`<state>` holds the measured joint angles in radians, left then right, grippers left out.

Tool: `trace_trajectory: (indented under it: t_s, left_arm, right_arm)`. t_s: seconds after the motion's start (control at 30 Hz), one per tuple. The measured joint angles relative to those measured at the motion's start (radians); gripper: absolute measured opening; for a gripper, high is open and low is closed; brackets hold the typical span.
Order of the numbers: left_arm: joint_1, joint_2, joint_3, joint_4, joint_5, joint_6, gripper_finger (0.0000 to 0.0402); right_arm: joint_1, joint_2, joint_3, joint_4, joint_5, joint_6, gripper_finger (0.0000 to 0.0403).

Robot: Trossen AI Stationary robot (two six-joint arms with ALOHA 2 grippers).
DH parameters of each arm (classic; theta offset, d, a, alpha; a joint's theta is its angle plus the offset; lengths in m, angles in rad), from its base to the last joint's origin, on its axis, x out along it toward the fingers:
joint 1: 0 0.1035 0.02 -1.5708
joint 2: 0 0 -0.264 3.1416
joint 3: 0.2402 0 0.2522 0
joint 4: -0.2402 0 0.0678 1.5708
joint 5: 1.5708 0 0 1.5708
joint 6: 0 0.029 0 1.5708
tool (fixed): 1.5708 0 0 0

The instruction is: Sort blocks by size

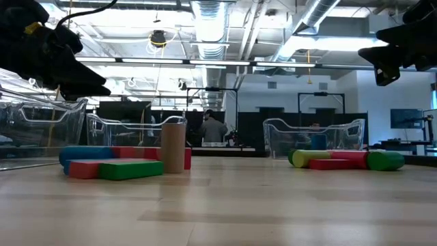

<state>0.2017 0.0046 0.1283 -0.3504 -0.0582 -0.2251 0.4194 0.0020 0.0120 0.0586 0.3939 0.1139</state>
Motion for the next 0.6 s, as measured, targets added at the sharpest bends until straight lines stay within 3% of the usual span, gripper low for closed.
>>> trace_trajectory:
  t_s: [0.6]
  left_arm:
    - [0.0,0.0,0.0,0.002,0.0,-0.007,0.0202]
  right_arm:
    - [-0.001,0.0,-0.001,0.072,0.0,0.046,0.0219]
